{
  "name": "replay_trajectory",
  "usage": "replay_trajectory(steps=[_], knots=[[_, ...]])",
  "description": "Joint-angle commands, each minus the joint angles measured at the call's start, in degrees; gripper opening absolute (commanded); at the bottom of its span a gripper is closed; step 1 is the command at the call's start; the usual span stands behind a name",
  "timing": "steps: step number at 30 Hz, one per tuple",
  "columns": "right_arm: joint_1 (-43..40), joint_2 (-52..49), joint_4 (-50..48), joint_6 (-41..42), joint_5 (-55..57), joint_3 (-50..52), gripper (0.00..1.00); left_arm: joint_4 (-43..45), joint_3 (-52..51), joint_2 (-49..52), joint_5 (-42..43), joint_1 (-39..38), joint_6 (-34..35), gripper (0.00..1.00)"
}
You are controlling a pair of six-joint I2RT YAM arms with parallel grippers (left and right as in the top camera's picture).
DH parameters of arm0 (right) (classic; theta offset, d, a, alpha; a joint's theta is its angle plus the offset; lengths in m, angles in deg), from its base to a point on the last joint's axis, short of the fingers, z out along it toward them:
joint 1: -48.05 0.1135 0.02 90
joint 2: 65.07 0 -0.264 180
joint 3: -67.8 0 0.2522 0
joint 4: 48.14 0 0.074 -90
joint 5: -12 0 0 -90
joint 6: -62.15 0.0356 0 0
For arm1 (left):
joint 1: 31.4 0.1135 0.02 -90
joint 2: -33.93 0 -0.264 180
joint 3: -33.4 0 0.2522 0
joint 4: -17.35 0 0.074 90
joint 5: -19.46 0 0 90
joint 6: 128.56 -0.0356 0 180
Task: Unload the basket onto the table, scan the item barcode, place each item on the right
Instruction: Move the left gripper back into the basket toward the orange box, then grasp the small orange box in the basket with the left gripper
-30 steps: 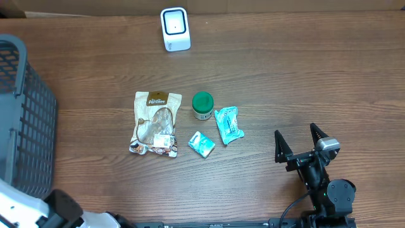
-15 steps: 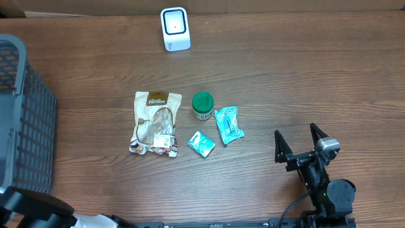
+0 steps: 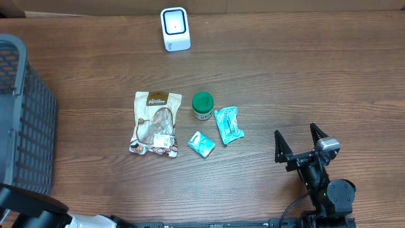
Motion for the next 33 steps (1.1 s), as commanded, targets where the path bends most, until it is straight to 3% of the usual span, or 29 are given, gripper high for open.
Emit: replay_trajectory(steps=[1,13,24,33], knots=[[0.3,0.5,-0.3,-0.1,-0.1,0.6,1.0,1.2,-2.1,0.7,-3.3,1.4,0.4,0.85],[0.3,0.5,-0.3,-0.1,-0.1,0.6,1.0,9.4,-8.4,0.7,-8.4,2.1,0.4,0.86],[0.3,0.5,-0.3,-0.1,-0.1,0.6,1.0,13.1,-10.1,0.8,-8.2,2.2,0.4,0.67],[0.3,0.5,-0.3,-0.1,-0.1,0.6,1.0,18.9,-15.1,0.8,-8.4,2.2,0.2,0.67]])
